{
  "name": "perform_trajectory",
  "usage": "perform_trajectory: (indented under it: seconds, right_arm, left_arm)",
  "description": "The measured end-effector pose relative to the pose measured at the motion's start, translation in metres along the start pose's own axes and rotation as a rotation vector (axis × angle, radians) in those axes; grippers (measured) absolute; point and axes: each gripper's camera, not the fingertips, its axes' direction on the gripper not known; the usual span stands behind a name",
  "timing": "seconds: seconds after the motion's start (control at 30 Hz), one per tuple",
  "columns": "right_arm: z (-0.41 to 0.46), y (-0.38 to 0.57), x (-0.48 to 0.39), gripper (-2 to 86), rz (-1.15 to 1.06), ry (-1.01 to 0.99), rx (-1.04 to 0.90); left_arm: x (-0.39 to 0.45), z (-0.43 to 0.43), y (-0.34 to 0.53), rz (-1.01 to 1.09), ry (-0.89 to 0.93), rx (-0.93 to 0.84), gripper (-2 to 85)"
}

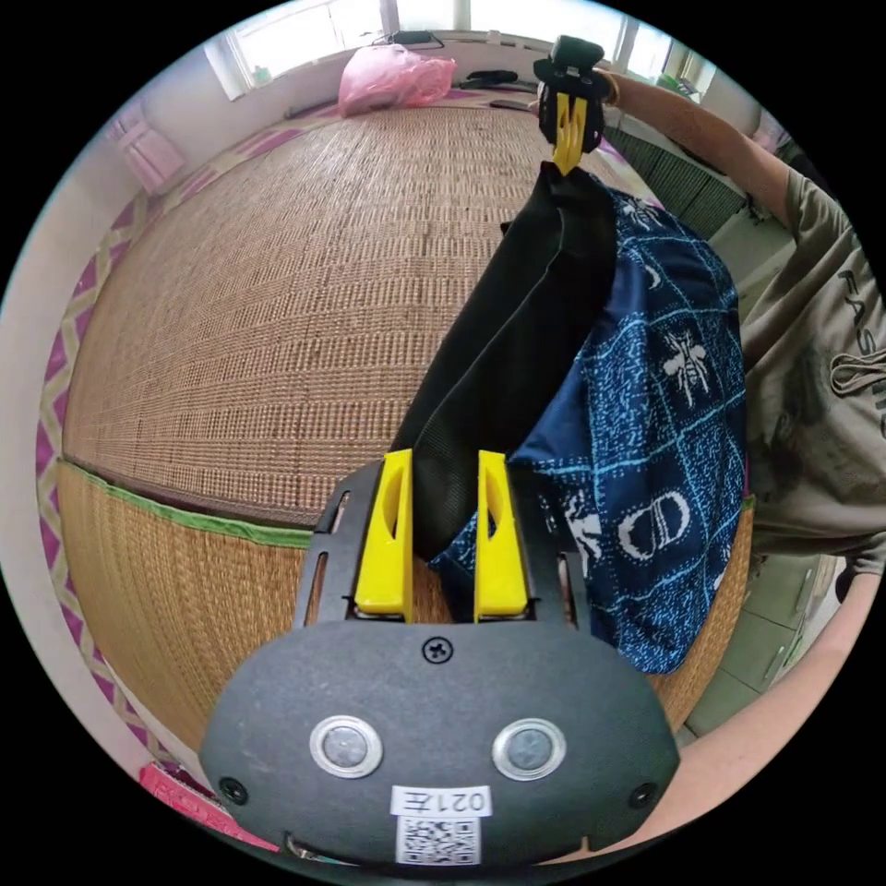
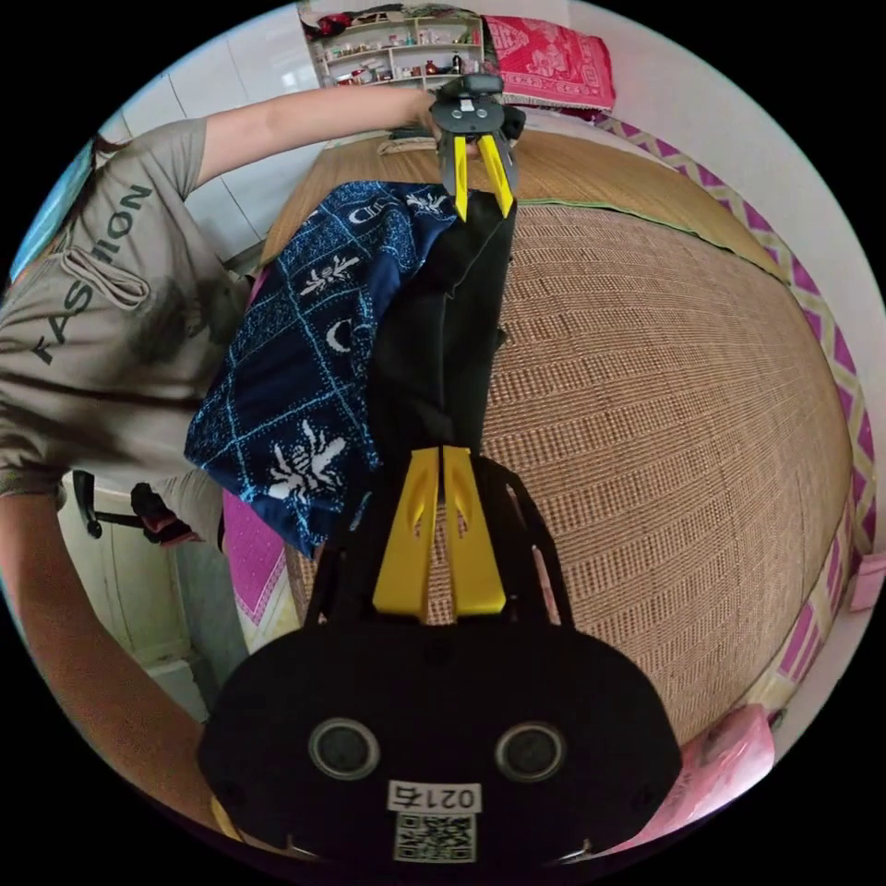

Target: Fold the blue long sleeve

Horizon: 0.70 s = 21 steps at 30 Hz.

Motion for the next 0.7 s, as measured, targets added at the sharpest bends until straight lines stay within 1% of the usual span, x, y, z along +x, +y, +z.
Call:
perform_trajectory:
  seconds: [0.07, 0.2, 0.27, 0.37, 0.4, 0.47, 0.53, 0.6, 0.67, 0.7]
  right_arm:
    - [-0.010, 0.009, -0.003, -0.6, -0.003, 0.019, 0.042]
    - [-0.021, 0.032, -0.004, -0.9, 0.051, 0.087, 0.087]
    - [-0.013, 0.053, 0.000, -1.0, 0.108, 0.142, 0.051]
    - [0.000, 0.081, 0.009, -1.0, 0.200, 0.177, 0.012]
    - [-0.004, 0.086, 0.009, -0.9, 0.215, 0.183, 0.036]
    - [-0.031, 0.093, 0.004, -0.8, 0.248, 0.190, 0.230]
    - [-0.037, 0.081, -0.006, -0.5, 0.206, 0.180, 0.278]
    - [-0.027, 0.055, -0.016, -0.2, 0.137, 0.141, 0.249]
    - [-0.006, 0.023, -0.039, -0.7, 0.032, 0.117, 0.225]
    - [0.001, 0.017, -0.043, -0.8, 0.013, 0.119, 0.200]
  left_arm:
    - [-0.004, -0.006, 0.005, 0.013, 0.022, -0.009, 1.3]
    - [-0.014, -0.032, 0.022, -0.038, -0.027, 0.021, -0.5]
    - [-0.027, -0.038, 0.042, -0.107, 0.001, 0.039, -0.7]
    - [-0.027, -0.054, 0.060, -0.134, -0.004, 0.092, -0.6]
    - [-0.027, -0.059, 0.063, -0.137, -0.005, 0.108, -0.5]
    - [-0.025, -0.083, 0.076, -0.139, -0.001, 0.173, 0.1]
    - [-0.025, -0.104, 0.088, -0.150, -0.001, 0.224, 1.1]
    - [-0.023, -0.135, 0.107, -0.162, -0.001, 0.316, 2.3]
    - [-0.017, -0.176, 0.141, -0.214, -0.004, 0.451, 4.0]
    - [-0.012, -0.185, 0.149, -0.218, -0.005, 0.476, 4.2]
